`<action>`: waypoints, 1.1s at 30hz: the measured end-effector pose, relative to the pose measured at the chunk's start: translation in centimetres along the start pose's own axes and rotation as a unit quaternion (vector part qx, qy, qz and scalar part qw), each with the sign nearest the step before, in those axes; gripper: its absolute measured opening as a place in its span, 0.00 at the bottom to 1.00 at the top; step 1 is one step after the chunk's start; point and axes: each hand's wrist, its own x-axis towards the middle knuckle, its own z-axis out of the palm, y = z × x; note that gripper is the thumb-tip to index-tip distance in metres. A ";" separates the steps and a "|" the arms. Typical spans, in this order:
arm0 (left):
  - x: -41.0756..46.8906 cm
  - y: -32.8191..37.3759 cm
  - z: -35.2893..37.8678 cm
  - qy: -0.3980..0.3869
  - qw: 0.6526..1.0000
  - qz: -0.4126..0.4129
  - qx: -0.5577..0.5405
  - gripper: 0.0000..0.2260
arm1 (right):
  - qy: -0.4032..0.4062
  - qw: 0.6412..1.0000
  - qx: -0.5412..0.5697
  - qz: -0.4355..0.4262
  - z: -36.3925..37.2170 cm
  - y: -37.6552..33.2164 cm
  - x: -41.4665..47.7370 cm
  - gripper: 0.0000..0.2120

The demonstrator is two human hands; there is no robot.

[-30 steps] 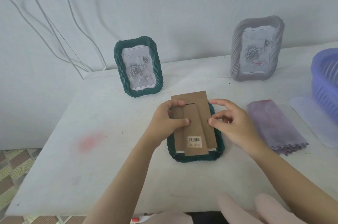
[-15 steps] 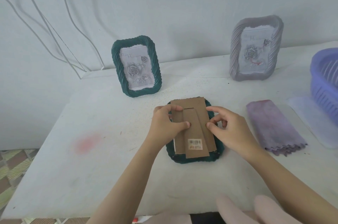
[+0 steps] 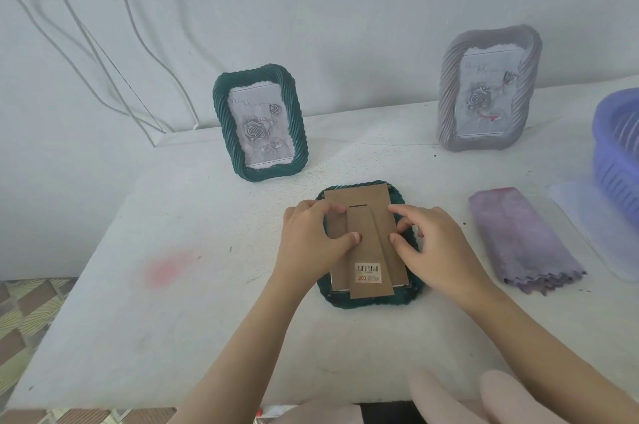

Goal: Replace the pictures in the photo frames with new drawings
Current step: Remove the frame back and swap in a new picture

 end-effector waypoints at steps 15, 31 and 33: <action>-1.1 -0.9 0.7 0.014 0.997 0.036 0.072 0.21 | 0.003 1.000 0.022 0.017 0.8 0.9 -0.3 0.22; -0.4 -2.4 0.2 -0.096 0.990 0.039 0.092 0.48 | 0.002 1.000 0.019 -0.008 0.8 1.2 0.6 0.24; 0.1 -2.3 0.0 -0.118 0.989 0.020 0.088 0.51 | 0.009 1.000 0.001 -0.007 0.8 1.3 1.4 0.22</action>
